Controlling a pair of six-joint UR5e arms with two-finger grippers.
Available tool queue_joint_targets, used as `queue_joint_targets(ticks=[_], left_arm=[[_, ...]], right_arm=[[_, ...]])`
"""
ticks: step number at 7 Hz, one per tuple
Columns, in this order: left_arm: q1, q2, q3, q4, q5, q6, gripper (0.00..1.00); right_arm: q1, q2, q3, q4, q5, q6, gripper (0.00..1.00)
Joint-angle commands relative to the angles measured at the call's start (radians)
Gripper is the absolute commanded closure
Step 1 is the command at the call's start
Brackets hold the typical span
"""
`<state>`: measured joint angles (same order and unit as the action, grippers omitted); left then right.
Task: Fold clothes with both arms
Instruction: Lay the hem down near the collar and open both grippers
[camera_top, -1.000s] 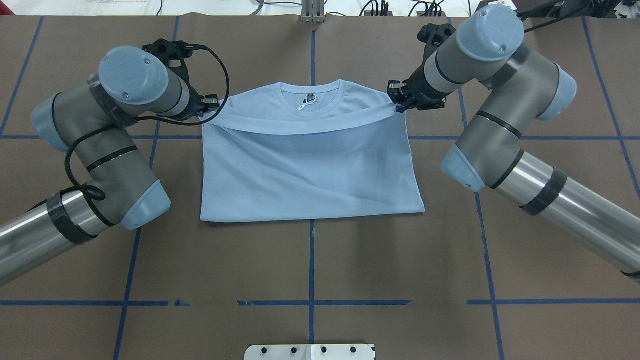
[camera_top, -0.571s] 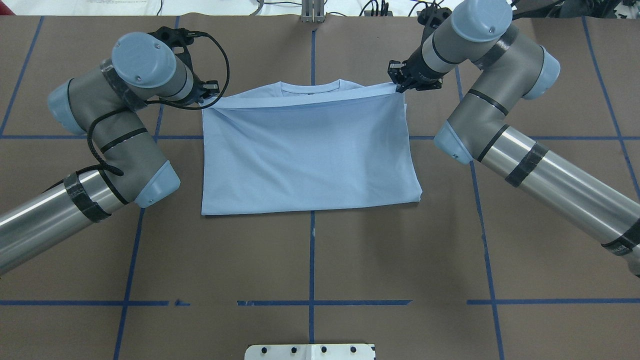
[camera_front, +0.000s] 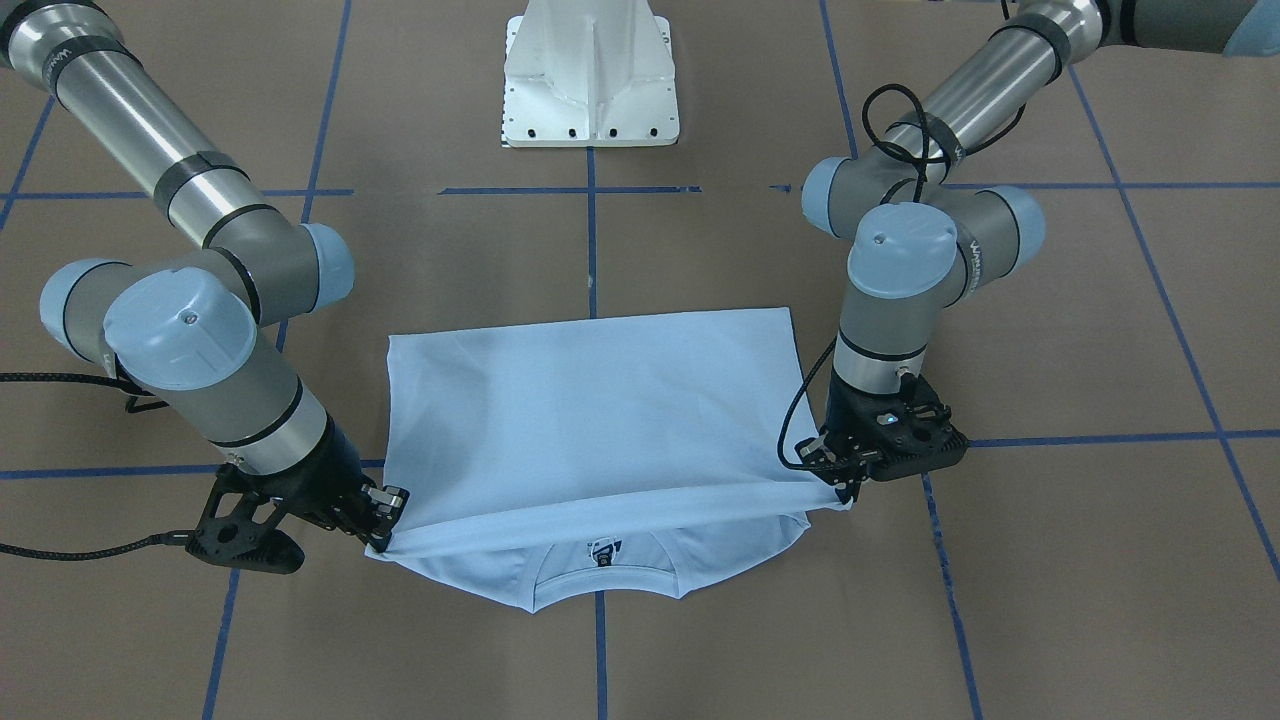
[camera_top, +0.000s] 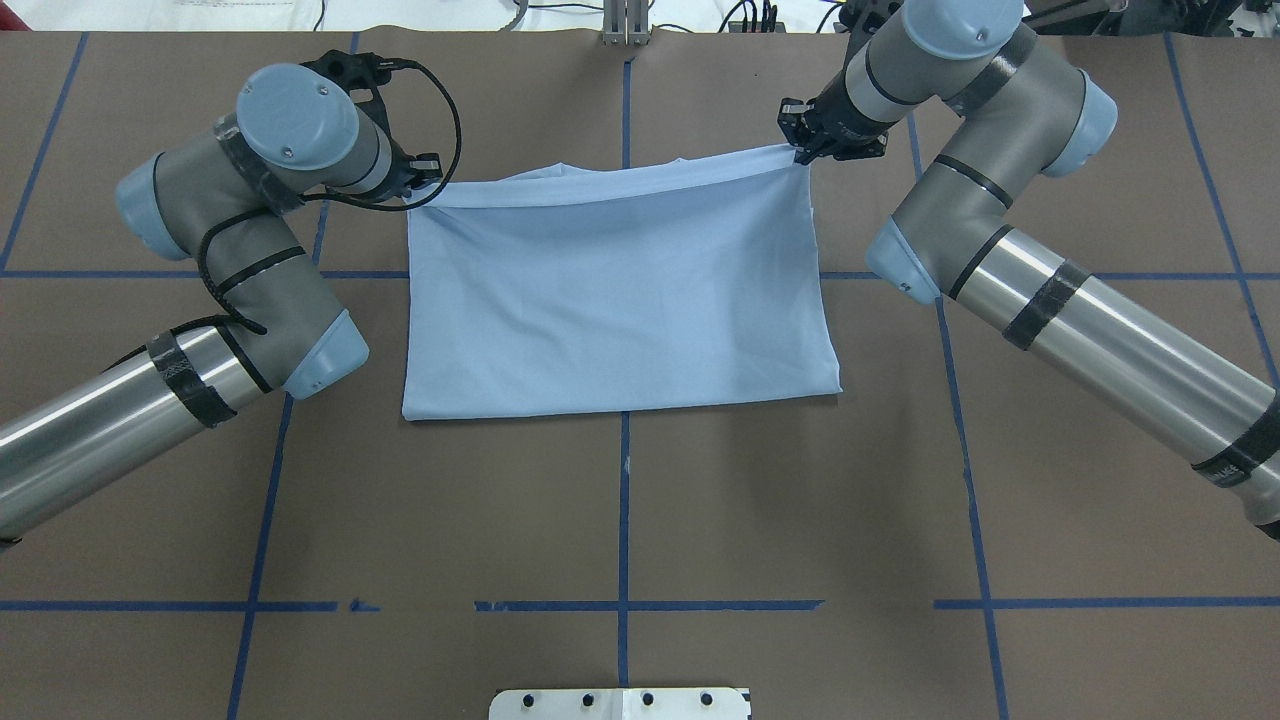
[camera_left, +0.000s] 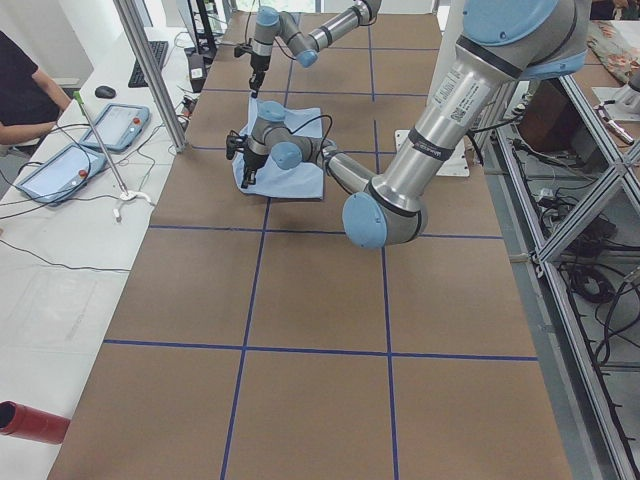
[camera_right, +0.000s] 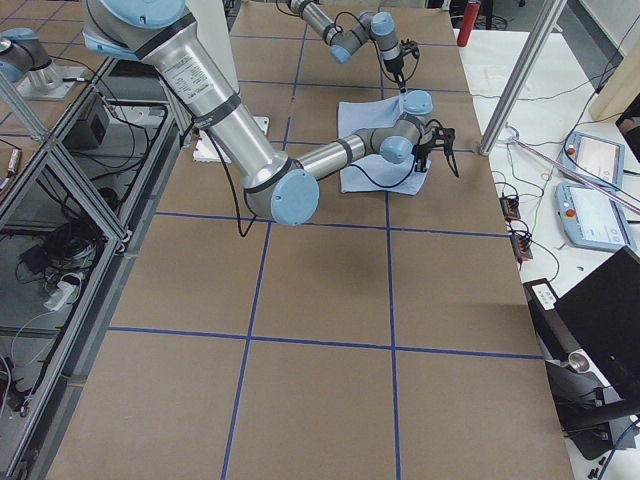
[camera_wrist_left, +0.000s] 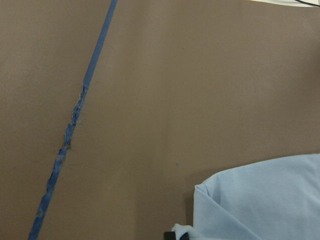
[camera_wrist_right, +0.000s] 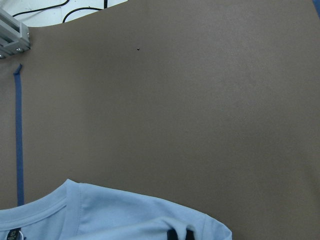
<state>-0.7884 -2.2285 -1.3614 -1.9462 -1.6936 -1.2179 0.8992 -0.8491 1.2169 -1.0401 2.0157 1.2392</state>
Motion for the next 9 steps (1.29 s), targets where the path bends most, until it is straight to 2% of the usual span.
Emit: queue_joint_targets(ticks=[1, 3, 4, 5, 6, 8, 9], left_arm=[[0.003, -0.048, 0.066, -0.004, 0.000, -0.003, 1.00], [0.001, -0.049, 0.067, -0.005, -0.001, -0.003, 1.00], [0.003, -0.049, 0.067, -0.005, -0.001, -0.003, 1.00], [0.001, -0.051, 0.067, -0.010, 0.000, -0.008, 0.66], [0.001, -0.051, 0.067, -0.017, 0.000, -0.006, 0.01], [0.001, -0.049, 0.061, -0.014, 0.000, -0.006, 0.00], [0.001, -0.051, 0.058, -0.013, 0.000, -0.012, 0.00]], right_arm=[[-0.003, 0.002, -0.007, 0.002, 0.000, -0.003, 1.00], [-0.008, 0.004, -0.007, 0.003, 0.000, -0.001, 1.00], [-0.008, 0.002, -0.011, 0.003, -0.002, -0.003, 0.55], [-0.008, 0.002, -0.022, 0.003, -0.009, 0.000, 0.01], [-0.009, 0.002, -0.026, 0.002, -0.006, 0.000, 0.00], [-0.025, -0.020, 0.001, 0.040, 0.008, 0.009, 0.00], [-0.093, -0.113, 0.145, 0.055, 0.008, 0.040, 0.00]])
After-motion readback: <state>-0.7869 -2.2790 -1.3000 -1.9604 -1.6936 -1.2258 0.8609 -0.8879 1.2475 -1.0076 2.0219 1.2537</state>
